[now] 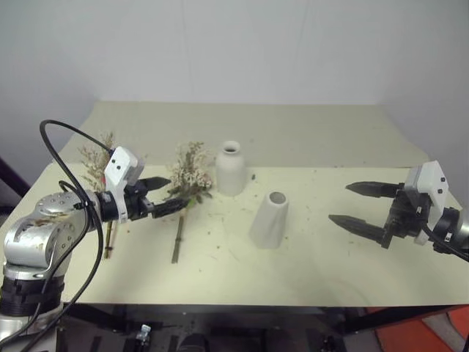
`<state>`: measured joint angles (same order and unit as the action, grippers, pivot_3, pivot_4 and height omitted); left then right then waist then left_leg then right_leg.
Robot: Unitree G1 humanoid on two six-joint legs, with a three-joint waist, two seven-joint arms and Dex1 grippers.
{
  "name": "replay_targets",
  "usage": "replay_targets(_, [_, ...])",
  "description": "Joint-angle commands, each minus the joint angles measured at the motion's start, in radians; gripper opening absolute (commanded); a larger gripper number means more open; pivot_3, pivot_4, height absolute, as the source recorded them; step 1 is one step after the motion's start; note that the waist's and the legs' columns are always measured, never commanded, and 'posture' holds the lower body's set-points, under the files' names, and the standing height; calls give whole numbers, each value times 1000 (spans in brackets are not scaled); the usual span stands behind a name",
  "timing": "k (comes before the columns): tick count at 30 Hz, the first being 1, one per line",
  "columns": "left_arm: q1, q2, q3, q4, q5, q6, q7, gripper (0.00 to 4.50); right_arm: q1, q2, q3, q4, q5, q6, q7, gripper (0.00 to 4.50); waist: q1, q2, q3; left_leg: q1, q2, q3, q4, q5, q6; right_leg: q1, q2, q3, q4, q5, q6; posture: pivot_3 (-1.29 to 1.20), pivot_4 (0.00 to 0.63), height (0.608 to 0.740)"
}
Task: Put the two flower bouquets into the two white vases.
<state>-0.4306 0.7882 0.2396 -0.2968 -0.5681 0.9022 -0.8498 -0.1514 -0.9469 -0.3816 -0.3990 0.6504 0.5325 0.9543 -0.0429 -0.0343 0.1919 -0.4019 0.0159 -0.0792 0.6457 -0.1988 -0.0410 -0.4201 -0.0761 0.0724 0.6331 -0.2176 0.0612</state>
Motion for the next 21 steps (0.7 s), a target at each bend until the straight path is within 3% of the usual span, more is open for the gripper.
replay_targets(1, [-32,-9,49,-41,-53,21,44,4483,-44,-12,-23,1,14,-8,1,4500,1,0,0,0,0,0,0,0,0,0,0,0,0,0,0,0,150,740])
replay_targets(7, [-13,30,13,-34,-52,7,27,4483,-32,-9,-17,-14,-1,-7,-1,4500,1,0,0,0,0,0,0,0,0,1,0,0,-1,0,0,0,150,740])
replay_targets(16, [-40,0,-35,0,-57,-6,45,4483,20,-27,-70,-77,26,38,-21,4500,2,0,0,1,0,0,0,0,0,1,0,0,0,0,0,0,150,740])
replay_targets(21, [-35,9,-32,-10,-67,9,57,4483,-51,-34,-71,-98,73,74,-40,4500,-3,0,0,0,0,0,0,0,0,0,0,0,-1,0,-1,0,150,740])
